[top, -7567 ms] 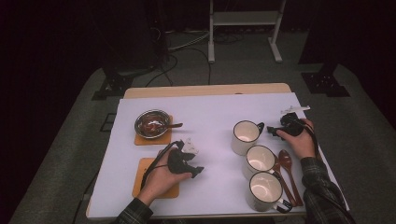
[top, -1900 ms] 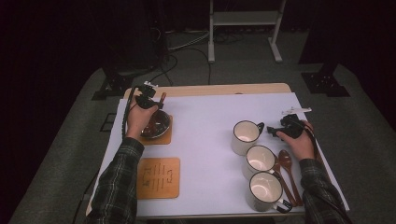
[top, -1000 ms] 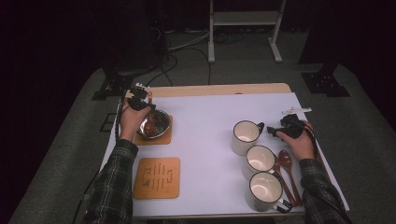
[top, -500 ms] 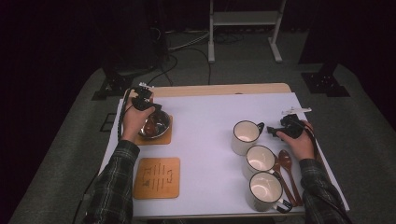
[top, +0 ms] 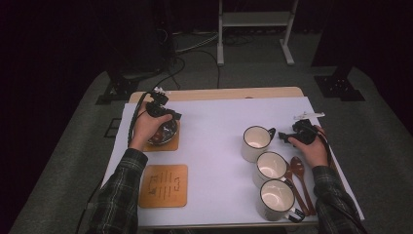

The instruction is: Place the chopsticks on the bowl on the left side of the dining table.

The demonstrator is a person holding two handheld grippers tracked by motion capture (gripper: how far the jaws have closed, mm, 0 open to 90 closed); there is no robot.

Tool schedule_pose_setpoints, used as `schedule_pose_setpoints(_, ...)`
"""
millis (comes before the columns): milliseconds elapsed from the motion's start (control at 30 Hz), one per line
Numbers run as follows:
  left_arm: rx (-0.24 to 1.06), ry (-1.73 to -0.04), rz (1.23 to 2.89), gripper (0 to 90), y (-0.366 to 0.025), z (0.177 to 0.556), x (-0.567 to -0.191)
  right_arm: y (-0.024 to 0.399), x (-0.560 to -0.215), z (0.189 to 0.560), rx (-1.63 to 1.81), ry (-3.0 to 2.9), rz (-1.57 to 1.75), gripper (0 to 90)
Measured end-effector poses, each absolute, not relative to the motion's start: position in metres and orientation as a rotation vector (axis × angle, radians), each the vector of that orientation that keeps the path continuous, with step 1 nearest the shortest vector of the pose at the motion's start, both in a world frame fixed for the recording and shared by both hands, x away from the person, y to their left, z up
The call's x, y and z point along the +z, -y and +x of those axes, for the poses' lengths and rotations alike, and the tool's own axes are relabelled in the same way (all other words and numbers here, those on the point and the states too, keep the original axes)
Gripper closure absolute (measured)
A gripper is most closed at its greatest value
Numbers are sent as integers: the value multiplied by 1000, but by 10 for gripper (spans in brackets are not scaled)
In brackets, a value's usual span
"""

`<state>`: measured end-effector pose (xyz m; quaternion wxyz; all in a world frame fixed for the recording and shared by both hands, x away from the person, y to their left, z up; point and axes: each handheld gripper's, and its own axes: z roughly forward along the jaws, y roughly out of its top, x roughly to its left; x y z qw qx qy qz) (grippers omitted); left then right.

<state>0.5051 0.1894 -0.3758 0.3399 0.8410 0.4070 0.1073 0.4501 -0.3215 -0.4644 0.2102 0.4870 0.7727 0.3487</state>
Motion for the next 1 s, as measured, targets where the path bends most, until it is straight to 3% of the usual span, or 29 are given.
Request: schedule_pose_setpoints(1000,263,-911,2308,196,-135,457,-377,322,-464,450,971,-2148,1354,235)
